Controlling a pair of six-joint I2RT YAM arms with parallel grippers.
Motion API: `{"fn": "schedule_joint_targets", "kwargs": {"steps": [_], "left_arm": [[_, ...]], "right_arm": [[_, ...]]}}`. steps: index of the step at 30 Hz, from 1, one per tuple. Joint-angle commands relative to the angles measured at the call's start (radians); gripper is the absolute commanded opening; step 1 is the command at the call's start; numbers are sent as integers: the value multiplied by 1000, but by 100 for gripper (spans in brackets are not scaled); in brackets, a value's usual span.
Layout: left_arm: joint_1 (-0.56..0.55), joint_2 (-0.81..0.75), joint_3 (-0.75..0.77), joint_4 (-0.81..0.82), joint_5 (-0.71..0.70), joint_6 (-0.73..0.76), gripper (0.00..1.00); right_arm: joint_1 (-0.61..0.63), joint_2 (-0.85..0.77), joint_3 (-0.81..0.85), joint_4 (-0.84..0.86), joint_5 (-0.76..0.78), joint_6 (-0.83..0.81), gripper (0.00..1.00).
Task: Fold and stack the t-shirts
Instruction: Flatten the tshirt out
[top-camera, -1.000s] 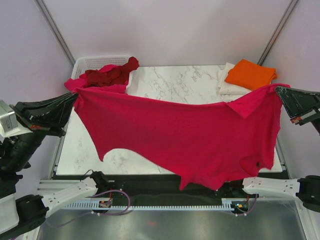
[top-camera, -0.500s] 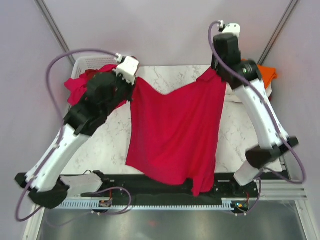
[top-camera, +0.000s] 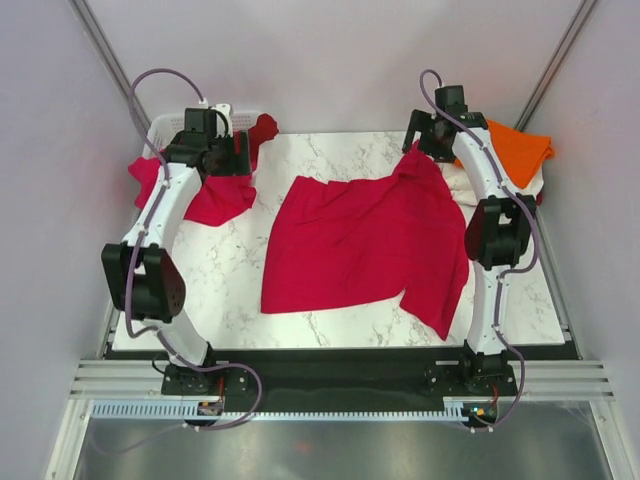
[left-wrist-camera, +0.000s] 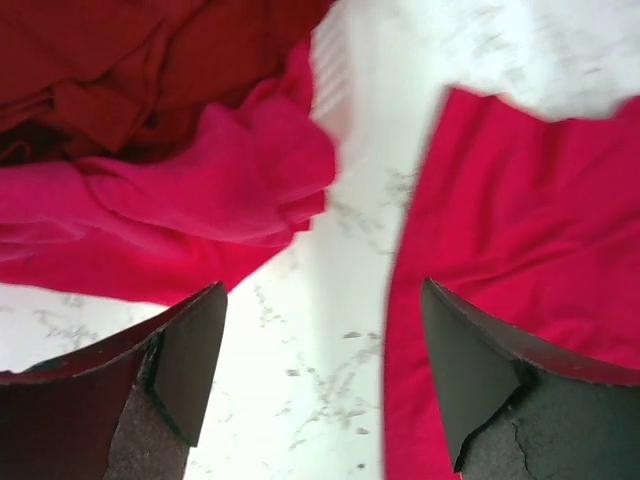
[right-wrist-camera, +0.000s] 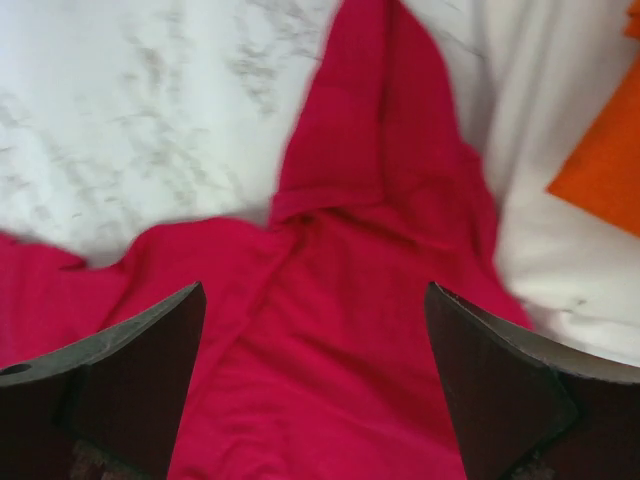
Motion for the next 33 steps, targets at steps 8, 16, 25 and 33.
{"fn": "schedule_joint_targets", "kwargs": {"steps": [8, 16, 25, 33], "left_arm": [[-154, -401, -430, 316, 244, -244, 81], [-320, -307, -625, 432, 189, -367, 76], [-461, -290, -879, 541, 112, -467, 75], [-487, -366, -1117, 547, 98, -487, 75]], "right_arm": [[86, -516, -574, 321, -77, 36, 98], [259, -663, -1028, 449, -47, 87, 98], [302, -744, -1404, 550, 33, 177, 98], [440, -881, -1631, 526, 80, 346, 98]]}}
